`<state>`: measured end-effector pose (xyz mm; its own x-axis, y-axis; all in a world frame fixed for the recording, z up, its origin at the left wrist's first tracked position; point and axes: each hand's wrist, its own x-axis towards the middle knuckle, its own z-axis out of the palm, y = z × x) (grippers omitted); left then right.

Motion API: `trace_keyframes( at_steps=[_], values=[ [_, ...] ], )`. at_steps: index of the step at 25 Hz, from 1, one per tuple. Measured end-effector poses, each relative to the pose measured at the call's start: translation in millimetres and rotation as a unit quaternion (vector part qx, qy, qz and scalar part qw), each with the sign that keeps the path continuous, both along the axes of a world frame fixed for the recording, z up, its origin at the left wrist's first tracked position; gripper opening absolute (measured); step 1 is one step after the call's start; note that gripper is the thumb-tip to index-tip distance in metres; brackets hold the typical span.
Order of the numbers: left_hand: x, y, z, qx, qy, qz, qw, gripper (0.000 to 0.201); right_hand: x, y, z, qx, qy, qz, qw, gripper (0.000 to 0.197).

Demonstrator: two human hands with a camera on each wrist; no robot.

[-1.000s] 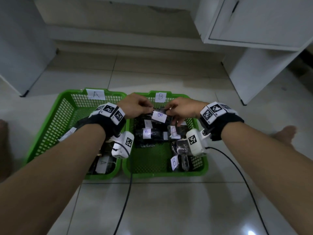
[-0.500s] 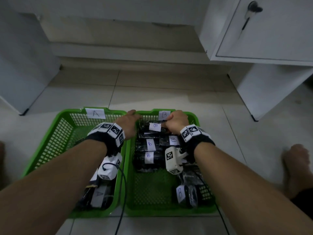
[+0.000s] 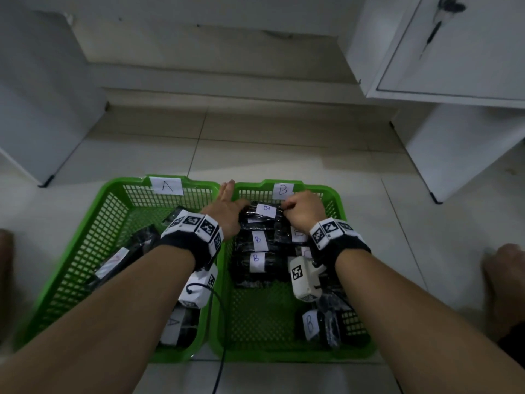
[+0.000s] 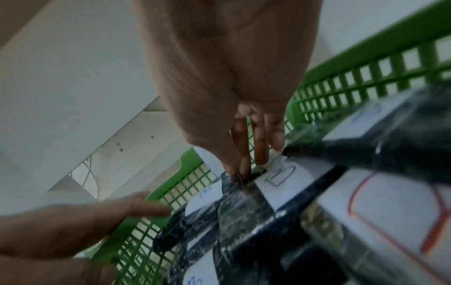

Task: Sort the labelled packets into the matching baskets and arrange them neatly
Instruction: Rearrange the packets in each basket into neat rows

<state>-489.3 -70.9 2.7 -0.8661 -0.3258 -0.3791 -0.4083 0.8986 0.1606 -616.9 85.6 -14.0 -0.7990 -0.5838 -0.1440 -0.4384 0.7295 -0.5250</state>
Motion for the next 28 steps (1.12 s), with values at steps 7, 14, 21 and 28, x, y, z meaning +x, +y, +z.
trace_keyframes(
  at_steps=[7,14,21,28],
  values=[
    [-2.9,12.5,8.3,-0.033,0.011,0.013,0.999,0.064,-1.2,62.1,39.9,-0.042,0.031,-0.095,0.994,0.018],
    [8.5,76.5,26.2,0.077,0.123,-0.084,0.986,0.022,11.0,129.6,50.0,-0.013,-0.054,-0.105,0.993,0.017],
    [12.2,114.8,12.8,0.067,0.075,-0.149,0.984,0.015,35.9,126.1,30.1,0.071,0.014,-0.012,0.997,0.055],
    [18.2,122.3,6.5,0.106,0.091,-0.139,0.98,0.017,30.1,117.3,23.0,0.085,0.01,-0.038,0.996,0.044]
  ],
)
